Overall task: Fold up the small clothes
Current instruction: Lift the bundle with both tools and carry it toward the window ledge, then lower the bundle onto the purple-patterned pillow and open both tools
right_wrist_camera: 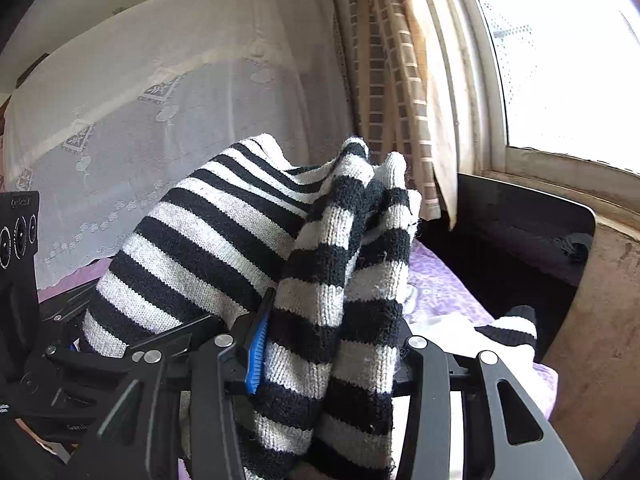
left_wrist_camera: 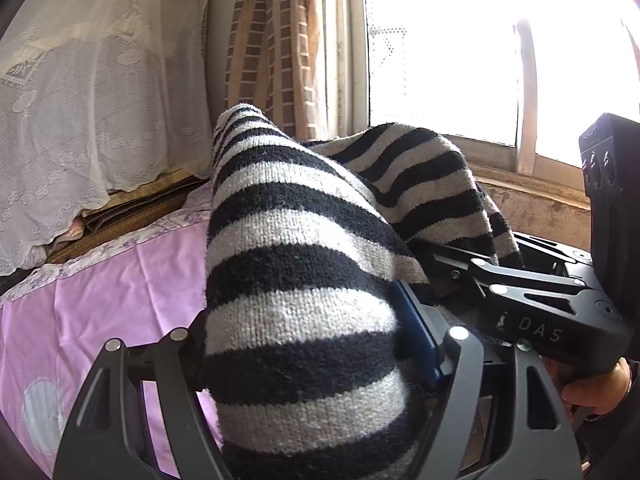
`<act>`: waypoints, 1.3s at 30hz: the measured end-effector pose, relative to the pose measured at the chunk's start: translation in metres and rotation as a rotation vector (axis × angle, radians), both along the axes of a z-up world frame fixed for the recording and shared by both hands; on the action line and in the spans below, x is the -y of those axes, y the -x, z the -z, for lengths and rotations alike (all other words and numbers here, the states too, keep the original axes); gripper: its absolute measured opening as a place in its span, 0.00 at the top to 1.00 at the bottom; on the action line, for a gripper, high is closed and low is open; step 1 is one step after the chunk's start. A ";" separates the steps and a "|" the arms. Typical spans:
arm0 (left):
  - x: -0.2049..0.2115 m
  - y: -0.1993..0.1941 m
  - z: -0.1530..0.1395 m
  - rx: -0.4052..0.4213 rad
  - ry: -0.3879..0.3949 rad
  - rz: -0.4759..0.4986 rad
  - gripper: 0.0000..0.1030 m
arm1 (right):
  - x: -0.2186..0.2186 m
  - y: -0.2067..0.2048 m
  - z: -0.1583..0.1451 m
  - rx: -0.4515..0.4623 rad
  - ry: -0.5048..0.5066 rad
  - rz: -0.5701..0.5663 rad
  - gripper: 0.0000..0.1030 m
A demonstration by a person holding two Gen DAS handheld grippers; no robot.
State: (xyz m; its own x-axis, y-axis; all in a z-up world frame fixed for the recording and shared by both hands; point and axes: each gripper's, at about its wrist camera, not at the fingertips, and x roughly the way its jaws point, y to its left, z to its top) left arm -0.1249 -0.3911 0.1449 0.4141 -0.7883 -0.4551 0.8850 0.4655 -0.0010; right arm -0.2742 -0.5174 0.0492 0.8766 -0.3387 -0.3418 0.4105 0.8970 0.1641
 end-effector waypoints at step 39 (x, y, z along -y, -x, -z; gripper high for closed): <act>0.090 -0.032 0.098 -0.240 0.005 0.157 0.04 | 0.153 0.052 0.114 -0.079 -0.347 0.192 0.23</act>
